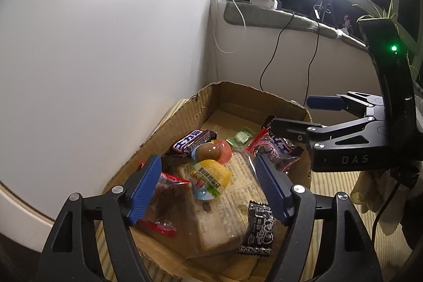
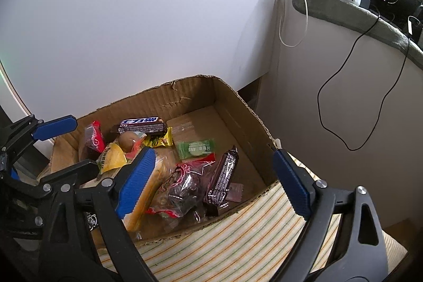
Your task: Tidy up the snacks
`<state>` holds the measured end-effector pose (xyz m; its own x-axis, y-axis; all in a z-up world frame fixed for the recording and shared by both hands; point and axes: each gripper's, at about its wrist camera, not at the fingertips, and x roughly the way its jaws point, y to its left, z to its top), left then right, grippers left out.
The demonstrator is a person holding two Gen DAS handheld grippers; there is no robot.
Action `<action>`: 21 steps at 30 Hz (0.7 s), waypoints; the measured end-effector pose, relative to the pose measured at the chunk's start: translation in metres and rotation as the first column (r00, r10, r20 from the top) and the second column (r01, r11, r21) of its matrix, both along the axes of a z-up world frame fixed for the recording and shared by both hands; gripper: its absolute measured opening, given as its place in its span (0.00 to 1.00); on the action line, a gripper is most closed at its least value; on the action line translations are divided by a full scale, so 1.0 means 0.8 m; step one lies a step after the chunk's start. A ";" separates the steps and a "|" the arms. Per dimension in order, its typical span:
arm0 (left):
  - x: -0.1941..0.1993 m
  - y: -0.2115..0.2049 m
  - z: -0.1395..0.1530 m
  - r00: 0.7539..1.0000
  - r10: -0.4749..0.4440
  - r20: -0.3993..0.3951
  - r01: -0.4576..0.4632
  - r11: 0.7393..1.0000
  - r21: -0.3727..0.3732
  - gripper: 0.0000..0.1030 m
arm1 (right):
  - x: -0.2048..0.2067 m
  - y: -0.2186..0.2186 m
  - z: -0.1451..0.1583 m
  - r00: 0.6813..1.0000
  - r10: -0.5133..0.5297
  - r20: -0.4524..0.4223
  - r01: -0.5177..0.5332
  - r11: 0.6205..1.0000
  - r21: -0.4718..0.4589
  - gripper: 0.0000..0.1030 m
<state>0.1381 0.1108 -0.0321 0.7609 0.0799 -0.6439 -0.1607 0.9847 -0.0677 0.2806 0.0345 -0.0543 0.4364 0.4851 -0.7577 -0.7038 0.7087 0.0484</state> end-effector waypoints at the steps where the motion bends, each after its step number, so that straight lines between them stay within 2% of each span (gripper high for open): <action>1: -0.001 -0.001 0.000 1.000 0.001 0.000 -0.001 1.000 0.001 0.72 | -0.001 0.000 0.001 1.000 -0.002 0.001 0.002 1.000 0.000 0.90; 14: -0.059 -0.027 0.030 0.998 0.027 0.064 -0.028 0.999 0.023 0.72 | -0.040 -0.040 0.040 0.998 -0.045 0.046 0.043 0.998 0.046 0.90; 17: -0.077 -0.035 0.038 0.996 0.029 0.083 -0.032 0.999 0.027 0.77 | -0.059 -0.053 0.051 0.996 -0.051 0.071 0.047 0.998 0.052 0.90; 21: -0.097 -0.047 0.042 0.995 0.028 0.095 -0.031 0.999 0.028 0.77 | -0.084 -0.071 0.061 0.993 -0.062 0.096 0.057 0.997 0.056 0.90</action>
